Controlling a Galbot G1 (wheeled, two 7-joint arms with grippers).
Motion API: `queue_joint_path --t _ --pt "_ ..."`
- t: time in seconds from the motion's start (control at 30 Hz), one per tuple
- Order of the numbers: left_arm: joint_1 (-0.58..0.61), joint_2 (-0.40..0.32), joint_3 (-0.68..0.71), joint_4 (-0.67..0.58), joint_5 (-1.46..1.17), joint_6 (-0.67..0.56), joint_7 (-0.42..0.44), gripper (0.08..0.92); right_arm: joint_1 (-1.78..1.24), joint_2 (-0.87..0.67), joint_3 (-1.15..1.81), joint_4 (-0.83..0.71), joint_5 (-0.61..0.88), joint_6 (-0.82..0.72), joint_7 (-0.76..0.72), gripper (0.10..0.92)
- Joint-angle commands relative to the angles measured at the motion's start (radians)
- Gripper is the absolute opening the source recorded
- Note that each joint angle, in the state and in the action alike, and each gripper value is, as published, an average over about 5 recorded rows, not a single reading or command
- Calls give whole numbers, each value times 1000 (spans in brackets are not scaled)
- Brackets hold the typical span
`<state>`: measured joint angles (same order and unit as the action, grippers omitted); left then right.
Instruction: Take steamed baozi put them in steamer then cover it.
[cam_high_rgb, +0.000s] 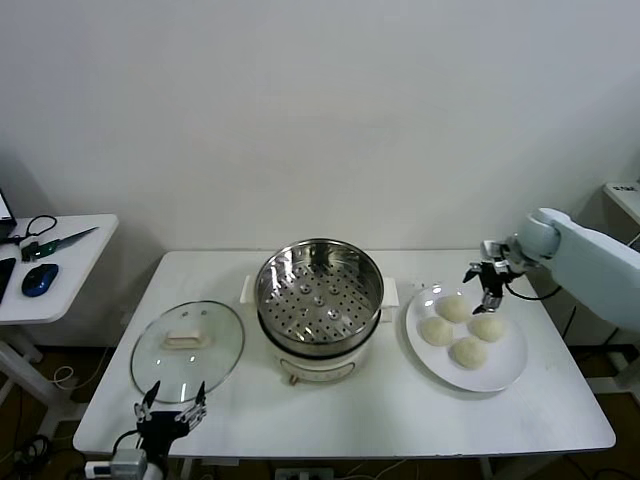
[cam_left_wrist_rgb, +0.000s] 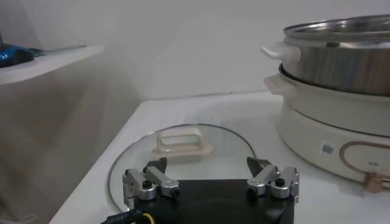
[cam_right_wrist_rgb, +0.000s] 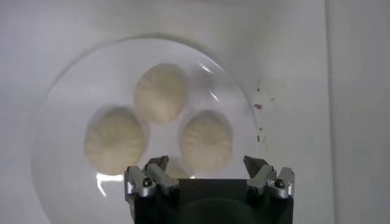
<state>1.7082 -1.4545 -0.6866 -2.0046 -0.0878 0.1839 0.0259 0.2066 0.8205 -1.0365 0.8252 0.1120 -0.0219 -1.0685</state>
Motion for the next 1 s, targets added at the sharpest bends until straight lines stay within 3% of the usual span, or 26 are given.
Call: queue_joint_path --t 0.03,0.37,0.67,0.8,1.0 --pt "0 -2 1 7 2 -4 0 823 -58 193 18 -273 -89 20 -9 823" --pt "0 -2 0 9 6 -7 -1 823 -93 240 75 -324 -114 32 11 803" --pt "1 -7 1 5 10 -4 -2 823 -62 228 51 -294 -120 26 2 646" --pt "4 -8 -2 -1 11 -4 -2 823 62 183 -65 -196 -44 36 -14 607" --pt "6 -4 -2 -2 11 -6 -3 823 490 123 -412 77 145 149 -42 602"
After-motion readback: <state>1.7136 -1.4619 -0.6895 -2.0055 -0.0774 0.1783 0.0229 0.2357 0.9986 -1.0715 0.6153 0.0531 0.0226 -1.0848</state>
